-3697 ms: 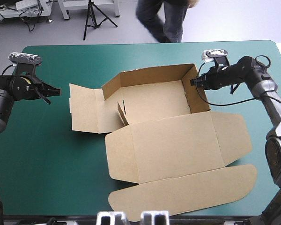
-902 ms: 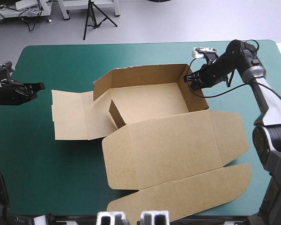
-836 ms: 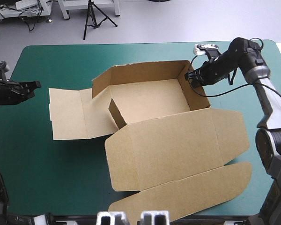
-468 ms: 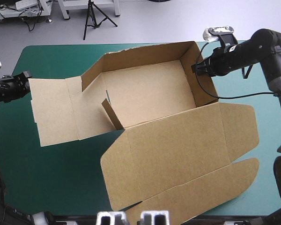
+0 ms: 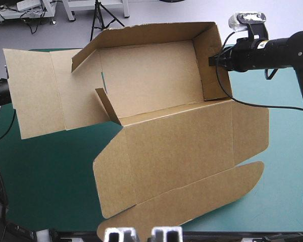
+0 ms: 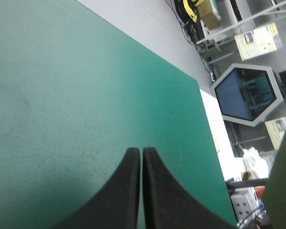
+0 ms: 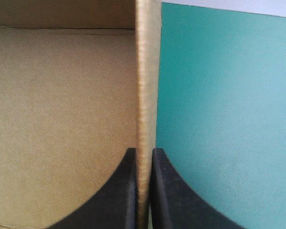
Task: Fold the box
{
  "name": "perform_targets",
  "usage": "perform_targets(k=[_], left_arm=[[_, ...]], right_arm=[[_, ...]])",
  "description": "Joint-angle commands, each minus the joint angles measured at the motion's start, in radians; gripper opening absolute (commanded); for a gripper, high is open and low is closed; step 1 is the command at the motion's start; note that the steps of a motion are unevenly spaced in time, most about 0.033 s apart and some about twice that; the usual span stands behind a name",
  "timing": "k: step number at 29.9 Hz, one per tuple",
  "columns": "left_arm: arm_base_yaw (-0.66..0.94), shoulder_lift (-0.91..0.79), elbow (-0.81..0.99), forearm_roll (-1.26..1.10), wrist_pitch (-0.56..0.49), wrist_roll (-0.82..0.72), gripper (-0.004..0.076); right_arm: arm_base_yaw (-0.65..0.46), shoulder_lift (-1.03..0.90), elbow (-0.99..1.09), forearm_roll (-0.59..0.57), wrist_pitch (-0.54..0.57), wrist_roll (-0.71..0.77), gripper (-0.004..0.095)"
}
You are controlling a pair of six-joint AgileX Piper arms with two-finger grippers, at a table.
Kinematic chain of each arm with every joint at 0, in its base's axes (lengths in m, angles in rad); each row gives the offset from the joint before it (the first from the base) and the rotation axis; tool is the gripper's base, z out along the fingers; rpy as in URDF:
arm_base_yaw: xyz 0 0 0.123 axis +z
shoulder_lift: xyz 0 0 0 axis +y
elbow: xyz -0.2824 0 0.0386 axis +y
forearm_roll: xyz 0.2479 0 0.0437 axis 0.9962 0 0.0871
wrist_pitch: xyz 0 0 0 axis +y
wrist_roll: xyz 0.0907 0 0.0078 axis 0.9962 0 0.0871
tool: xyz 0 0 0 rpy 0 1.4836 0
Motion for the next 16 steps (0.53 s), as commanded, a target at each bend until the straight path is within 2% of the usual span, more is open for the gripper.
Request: perform_targets(k=[1,16], left_arm=[[-0.04,-0.08,-0.029,-0.101,0.103,-0.003,0.0003],[-0.062,-0.234,-0.029,-0.144,0.101,-0.035,0.0003]], right_arm=[[-0.001,-0.043,-0.03,0.048,-0.116,0.016,-0.0017],[-0.001,0.043,-0.03,0.045,-0.181,0.032,-0.0017]])
